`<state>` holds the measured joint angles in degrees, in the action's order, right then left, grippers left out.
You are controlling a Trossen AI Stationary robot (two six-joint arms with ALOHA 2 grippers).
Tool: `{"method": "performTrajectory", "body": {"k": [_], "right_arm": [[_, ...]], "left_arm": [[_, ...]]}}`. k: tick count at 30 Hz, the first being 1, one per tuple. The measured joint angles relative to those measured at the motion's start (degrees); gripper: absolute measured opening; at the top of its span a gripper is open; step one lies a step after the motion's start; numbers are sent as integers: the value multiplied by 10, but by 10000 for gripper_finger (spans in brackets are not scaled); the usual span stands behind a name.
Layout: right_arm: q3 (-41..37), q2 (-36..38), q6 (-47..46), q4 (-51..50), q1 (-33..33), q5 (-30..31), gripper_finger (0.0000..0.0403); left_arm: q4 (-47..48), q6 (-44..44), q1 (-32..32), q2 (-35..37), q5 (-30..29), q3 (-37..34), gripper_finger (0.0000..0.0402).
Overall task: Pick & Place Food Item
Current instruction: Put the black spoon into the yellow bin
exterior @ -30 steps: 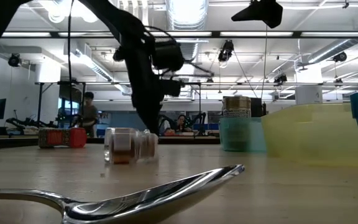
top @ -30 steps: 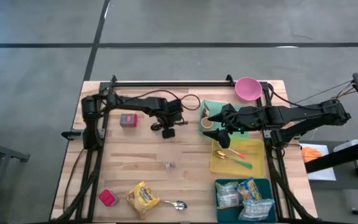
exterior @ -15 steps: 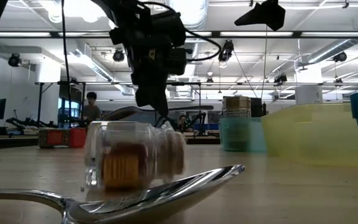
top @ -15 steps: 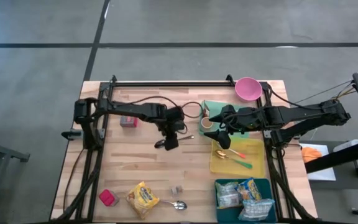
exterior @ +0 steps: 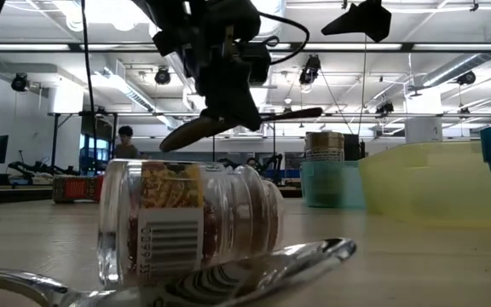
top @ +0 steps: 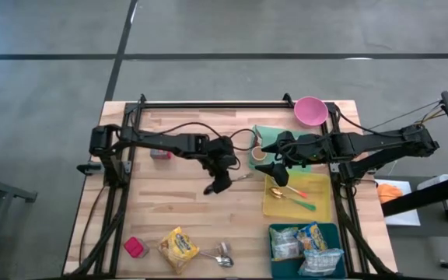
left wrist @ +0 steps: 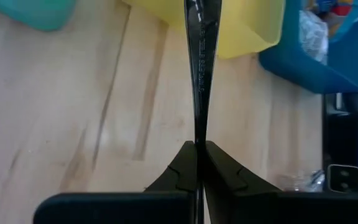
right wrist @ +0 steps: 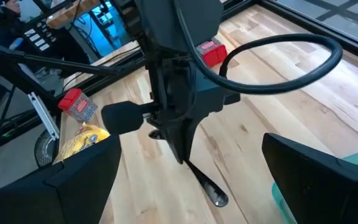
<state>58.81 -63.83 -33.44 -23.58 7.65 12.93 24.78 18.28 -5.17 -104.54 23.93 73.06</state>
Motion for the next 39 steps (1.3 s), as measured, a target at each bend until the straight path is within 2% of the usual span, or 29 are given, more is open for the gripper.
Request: {"method": "performTrajectory", "body": {"k": [6, 11, 15, 21, 35, 39], "right_arm": [[0, 0, 19, -1, 0, -15, 383], [0, 0, 115, -2, 16, -15, 383], [0, 0, 184, -10, 42, -15, 383], [0, 0, 211, -83, 66, 15, 382], [25, -18, 301, -105, 94, 54, 379], [52, -52, 323, -115, 94, 53, 346]], "left_arm": [[-1, 20, 0, 8, 41, 8, 10], [-15, 94, 0, 8, 101, 27, 10], [-56, 169, 0, 8, 133, 36, 10], [-137, 234, 0, 9, 181, 39, 10], [-218, 296, -2, 9, 208, 39, 10], [-237, 307, -2, 9, 208, 39, 10]]}}
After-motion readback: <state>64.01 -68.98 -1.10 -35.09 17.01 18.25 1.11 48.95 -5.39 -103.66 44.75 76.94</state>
